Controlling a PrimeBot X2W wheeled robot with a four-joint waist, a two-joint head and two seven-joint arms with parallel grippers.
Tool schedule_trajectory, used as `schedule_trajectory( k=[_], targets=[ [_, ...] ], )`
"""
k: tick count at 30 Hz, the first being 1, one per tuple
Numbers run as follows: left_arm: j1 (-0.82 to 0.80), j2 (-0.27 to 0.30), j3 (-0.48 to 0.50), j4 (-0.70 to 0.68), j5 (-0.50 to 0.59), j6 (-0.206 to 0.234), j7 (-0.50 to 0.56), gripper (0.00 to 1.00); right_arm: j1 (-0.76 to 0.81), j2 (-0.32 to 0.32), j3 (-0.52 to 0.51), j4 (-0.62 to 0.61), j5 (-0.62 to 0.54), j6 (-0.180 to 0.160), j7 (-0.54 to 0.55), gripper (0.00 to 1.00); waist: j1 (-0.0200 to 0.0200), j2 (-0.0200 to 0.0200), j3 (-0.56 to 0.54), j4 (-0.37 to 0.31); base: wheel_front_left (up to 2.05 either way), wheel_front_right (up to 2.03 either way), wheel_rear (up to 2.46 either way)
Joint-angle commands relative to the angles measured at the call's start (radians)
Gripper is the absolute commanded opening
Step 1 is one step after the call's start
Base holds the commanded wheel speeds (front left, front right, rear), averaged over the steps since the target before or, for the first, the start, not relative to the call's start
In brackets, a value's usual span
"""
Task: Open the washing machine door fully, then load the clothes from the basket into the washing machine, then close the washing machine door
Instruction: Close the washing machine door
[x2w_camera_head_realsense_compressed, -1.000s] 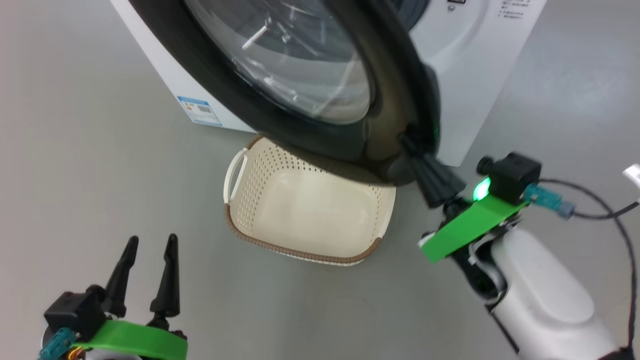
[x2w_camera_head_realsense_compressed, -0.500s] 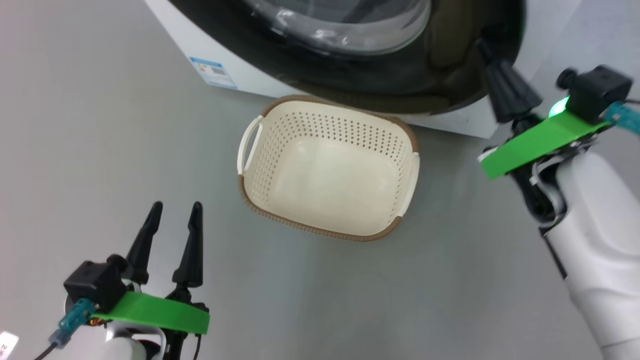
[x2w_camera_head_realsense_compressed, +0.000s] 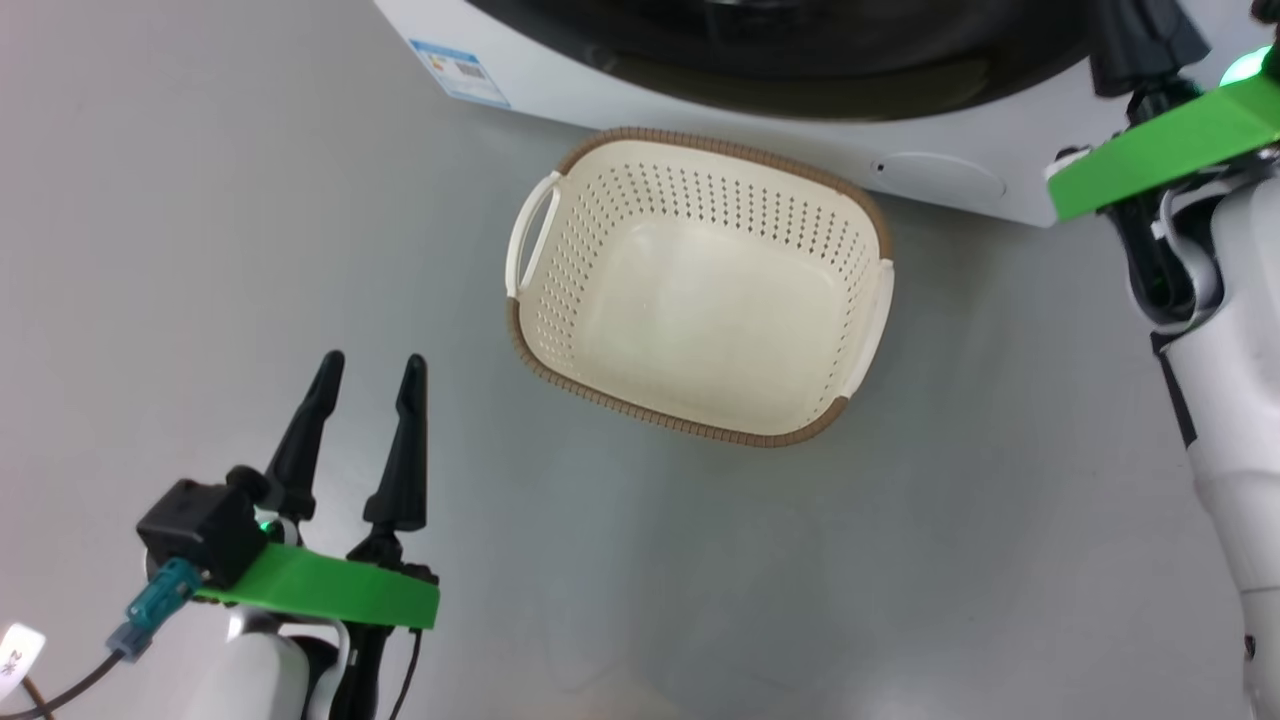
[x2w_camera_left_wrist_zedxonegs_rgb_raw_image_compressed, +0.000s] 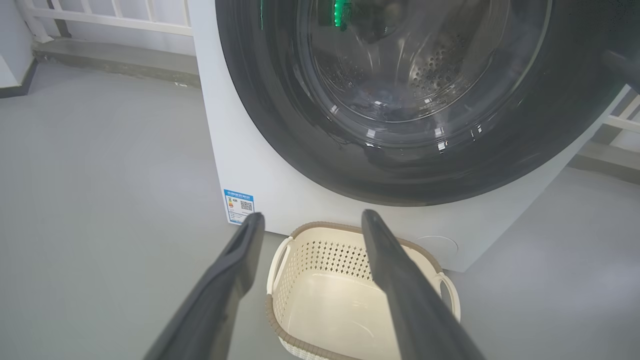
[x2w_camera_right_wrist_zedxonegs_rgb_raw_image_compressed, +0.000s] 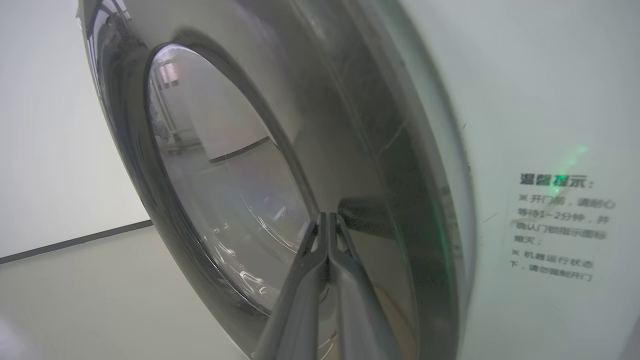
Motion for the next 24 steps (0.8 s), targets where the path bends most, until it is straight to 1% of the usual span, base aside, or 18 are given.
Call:
schedule_trajectory(
  k=[1, 7, 12, 24],
  targets=[
    [-0.026, 0.019, 0.029, -0.028, -0.002, -0.002, -0.006, 1.0, -0.025, 0.013, -0.007, -0.019, -0.012, 0.001, -0.005, 0.0, 0.0, 0.0, 0.023, 0.01, 0.0, 0.0, 0.0],
    [-0.04, 0.018, 0.023, -0.028, -0.003, -0.002, -0.006, 1.0, -0.059, 0.025, -0.058, -0.015, -0.045, 0.001, -0.005, 0.0, 0.0, 0.0, 0.038, 0.012, 0.0, 0.0, 0.0],
    [-0.048, 0.019, 0.02, -0.021, -0.004, -0.002, -0.006, 1.0, -0.055, 0.04, -0.059, -0.023, -0.058, 0.001, -0.005, 0.0, 0.0, 0.0, 0.034, 0.008, 0.0, 0.0, 0.0],
    [-0.021, 0.043, 0.024, 0.029, -0.008, -0.002, -0.006, 1.0, 0.089, 0.057, 0.044, -0.014, 0.002, 0.001, -0.005, 0.0, 0.0, 0.0, -0.051, -0.036, 0.0, 0.0, 0.0]
  ],
)
